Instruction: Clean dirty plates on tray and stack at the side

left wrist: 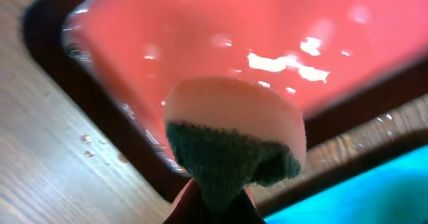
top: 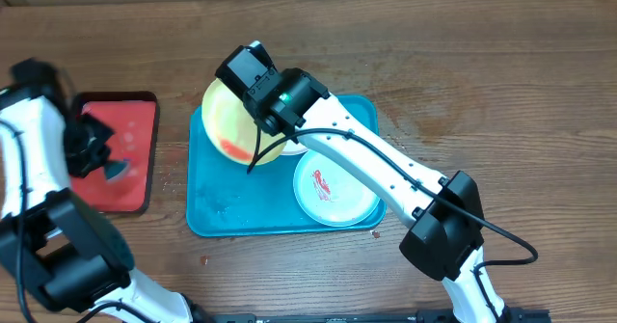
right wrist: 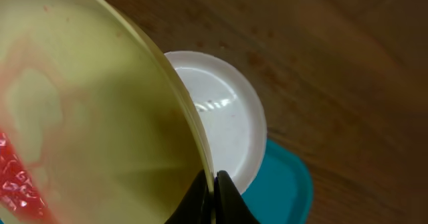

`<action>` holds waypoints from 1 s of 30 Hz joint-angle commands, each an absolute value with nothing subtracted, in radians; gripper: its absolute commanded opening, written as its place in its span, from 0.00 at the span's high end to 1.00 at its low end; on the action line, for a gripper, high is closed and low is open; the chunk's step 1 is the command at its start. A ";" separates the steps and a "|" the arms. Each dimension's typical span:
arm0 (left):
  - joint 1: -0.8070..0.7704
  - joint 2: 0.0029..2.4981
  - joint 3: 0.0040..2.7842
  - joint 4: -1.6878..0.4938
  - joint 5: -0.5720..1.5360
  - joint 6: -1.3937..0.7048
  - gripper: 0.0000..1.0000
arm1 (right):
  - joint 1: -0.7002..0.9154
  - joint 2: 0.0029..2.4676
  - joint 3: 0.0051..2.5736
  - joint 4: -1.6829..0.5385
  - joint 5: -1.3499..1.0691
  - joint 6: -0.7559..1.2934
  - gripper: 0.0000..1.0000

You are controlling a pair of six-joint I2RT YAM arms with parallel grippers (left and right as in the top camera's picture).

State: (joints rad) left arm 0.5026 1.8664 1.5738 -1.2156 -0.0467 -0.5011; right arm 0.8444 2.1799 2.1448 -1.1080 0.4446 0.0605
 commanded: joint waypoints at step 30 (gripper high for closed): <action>0.608 1.870 1.592 -1.207 -0.010 -0.441 0.96 | 1.032 2.173 2.182 -0.734 1.139 -0.559 0.96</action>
State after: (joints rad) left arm 0.6041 1.8664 1.5738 -1.2083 0.0032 -0.4610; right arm 1.0580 2.1799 2.1487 -0.7418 1.1011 -0.5449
